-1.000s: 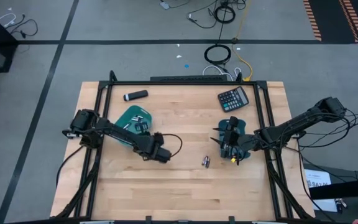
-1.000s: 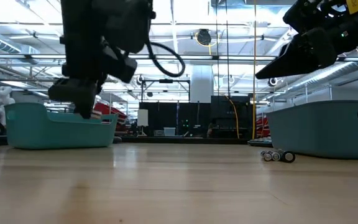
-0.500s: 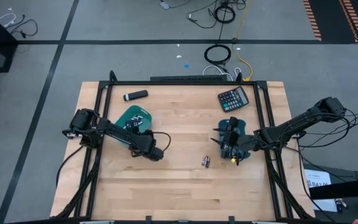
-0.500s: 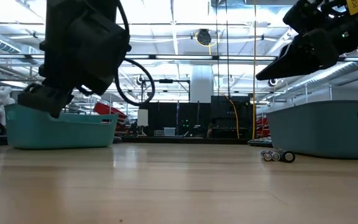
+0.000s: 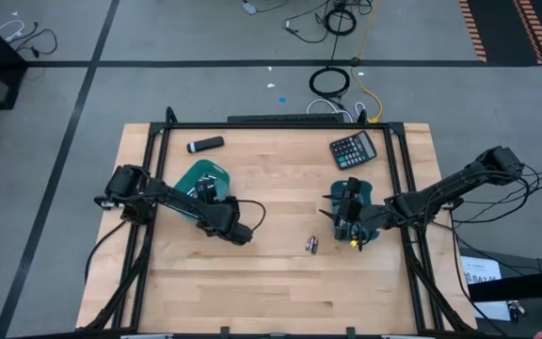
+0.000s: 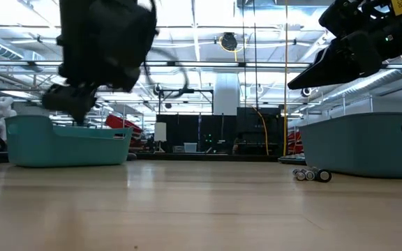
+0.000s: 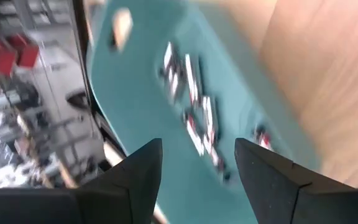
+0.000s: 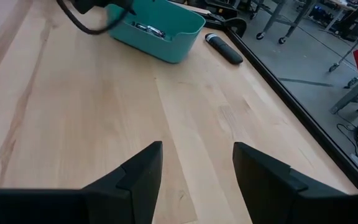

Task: Sort batteries
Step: Put the silver battery into the green bin

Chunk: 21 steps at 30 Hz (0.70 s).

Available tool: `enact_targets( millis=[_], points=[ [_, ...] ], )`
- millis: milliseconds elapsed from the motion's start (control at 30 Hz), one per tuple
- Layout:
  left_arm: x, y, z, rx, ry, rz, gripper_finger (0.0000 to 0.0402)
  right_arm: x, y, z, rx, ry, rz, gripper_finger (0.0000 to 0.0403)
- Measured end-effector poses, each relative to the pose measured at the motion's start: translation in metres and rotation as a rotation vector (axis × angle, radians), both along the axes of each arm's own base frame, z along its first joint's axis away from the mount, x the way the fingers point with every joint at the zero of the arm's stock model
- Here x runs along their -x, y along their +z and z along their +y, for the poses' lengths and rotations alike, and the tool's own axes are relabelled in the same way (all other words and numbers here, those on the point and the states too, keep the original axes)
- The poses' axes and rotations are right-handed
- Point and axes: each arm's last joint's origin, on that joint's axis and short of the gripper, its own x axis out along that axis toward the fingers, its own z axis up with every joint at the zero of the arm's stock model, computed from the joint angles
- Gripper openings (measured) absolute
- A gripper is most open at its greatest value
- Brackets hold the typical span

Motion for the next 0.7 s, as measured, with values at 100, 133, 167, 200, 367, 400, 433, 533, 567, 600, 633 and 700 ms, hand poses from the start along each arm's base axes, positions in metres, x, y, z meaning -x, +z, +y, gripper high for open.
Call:
enact_targets(
  millis=[100, 133, 167, 200, 367, 400, 433, 533, 567, 600, 633, 700],
  points=[
    [-0.013, 0.007, -0.004, -0.030, -0.037, -0.121, 0.0213, -0.001, 0.000, 0.001, -0.009, 0.057, 0.013, 0.0187],
    [-0.018, 0.009, -0.006, -0.017, -0.036, -0.173, 0.0213, -0.001, -0.001, 0.003, -0.014, 0.120, 0.030, 0.0187],
    [-0.024, 0.010, -0.008, 0.004, -0.036, -0.231, 0.0213, -0.001, -0.001, 0.005, -0.020, 0.183, 0.045, 0.0187],
    [-0.031, 0.010, -0.010, 0.035, -0.041, -0.290, 0.0214, -0.002, -0.002, 0.007, -0.023, 0.221, 0.054, 0.0185],
    [-0.070, 0.014, -0.023, 0.258, -0.138, -0.596, 0.0214, -0.010, 0.003, 0.011, -0.011, 0.294, 0.215, 0.0166],
    [-0.076, 0.015, -0.025, 0.290, -0.166, -0.645, 0.0214, -0.014, 0.007, 0.013, -0.003, 0.302, 0.244, 0.0162],
    [-0.081, 0.016, -0.027, 0.308, -0.191, -0.685, 0.0214, -0.018, 0.010, 0.015, 0.008, 0.314, 0.277, 0.0159],
    [-0.089, 0.020, -0.028, 0.278, -0.235, -0.769, 0.0214, -0.032, 0.017, 0.023, 0.047, 0.391, 0.374, 0.0154],
    [-0.090, 0.021, -0.027, 0.250, -0.242, -0.780, 0.0214, -0.037, 0.019, 0.025, 0.059, 0.424, 0.405, 0.0154],
    [-0.090, 0.021, -0.027, 0.224, -0.256, -0.780, 0.0214, -0.041, 0.019, 0.028, 0.067, 0.458, 0.437, 0.0155],
    [-0.090, 0.021, -0.029, 0.206, -0.271, -0.776, 0.0214, -0.045, 0.020, 0.029, 0.078, 0.483, 0.466, 0.0156],
    [-0.088, 0.019, -0.034, 0.201, -0.306, -0.768, 0.0214, -0.054, 0.020, 0.031, 0.097, 0.540, 0.526, 0.0160]
  ],
)
